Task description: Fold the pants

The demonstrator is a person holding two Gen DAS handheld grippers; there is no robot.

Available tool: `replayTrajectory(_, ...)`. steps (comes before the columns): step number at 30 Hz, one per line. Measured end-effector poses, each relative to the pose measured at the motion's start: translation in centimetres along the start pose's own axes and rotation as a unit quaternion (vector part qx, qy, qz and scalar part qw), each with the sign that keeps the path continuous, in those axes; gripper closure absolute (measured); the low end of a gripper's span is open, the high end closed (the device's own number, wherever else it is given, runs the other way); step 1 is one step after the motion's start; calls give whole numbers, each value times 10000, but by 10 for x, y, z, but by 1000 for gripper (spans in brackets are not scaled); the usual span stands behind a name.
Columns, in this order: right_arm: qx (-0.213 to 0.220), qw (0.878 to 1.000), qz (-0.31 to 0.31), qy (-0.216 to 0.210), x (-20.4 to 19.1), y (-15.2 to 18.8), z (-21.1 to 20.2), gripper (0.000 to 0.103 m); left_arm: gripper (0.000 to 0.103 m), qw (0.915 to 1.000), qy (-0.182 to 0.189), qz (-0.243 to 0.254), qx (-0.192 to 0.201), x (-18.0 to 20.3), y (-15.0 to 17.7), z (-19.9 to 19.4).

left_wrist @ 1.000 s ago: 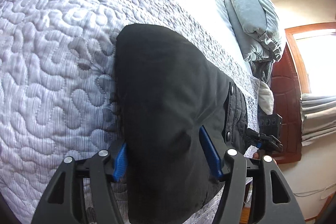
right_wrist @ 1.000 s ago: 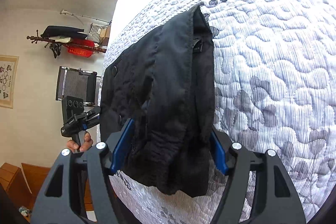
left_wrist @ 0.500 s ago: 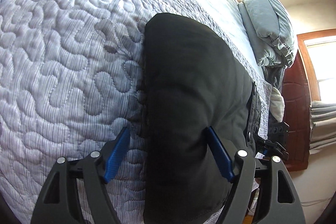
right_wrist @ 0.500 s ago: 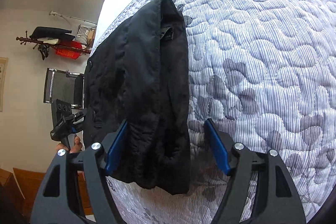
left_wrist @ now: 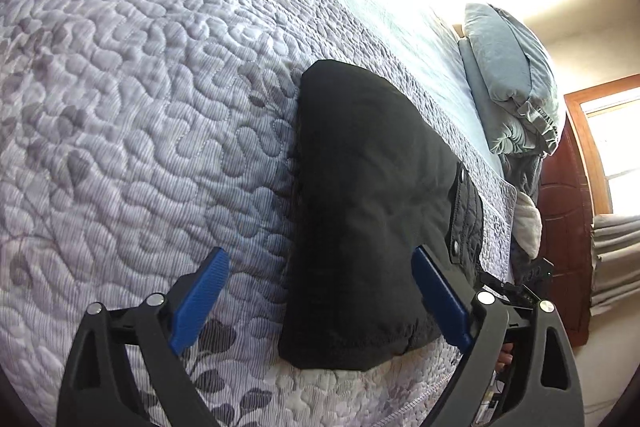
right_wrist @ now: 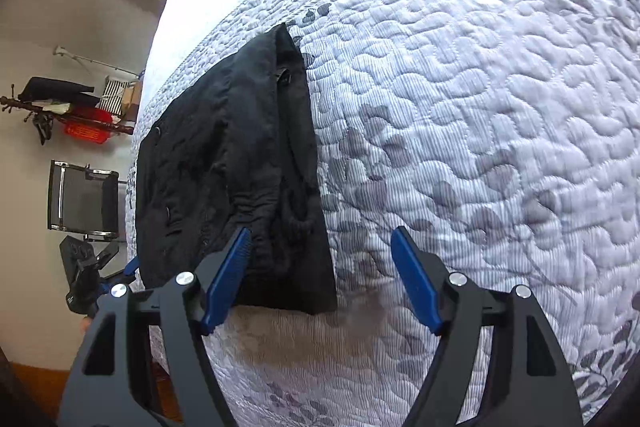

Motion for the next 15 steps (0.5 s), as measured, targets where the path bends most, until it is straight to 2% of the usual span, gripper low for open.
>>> replayTrajectory(3,255,9996,1,-69,-8,17,-29,29,9,9999,-42,53,149,8,15,-26)
replayTrajectory(8,923,9935,-638,198,-37,67,-91,16,9,9956,-274,590,680,44,49,-84)
replayTrajectory(9,1078,9911,-734,262,-42,79,-103,13,9,9939,-351,701,781,51,56,-95)
replayTrajectory(11,1351,9864,-857,366,-49,104,-126,12,7,9888,-593,973,968,65,75,-118)
replayTrajectory(15,1654,9781,-1037,724,-58,153,-162,9,4,9756,-977,1462,1316,92,116,-164)
Point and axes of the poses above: each gripper's, at about its wrist camera, not at the fingertips, and z roughly the way its jaws point, x to its right, y to its underside, the point moved 9 cm from there along z, roughly the way its jaws point, and after that the axes turned 8 degrees about y, right-handed, at the moved point
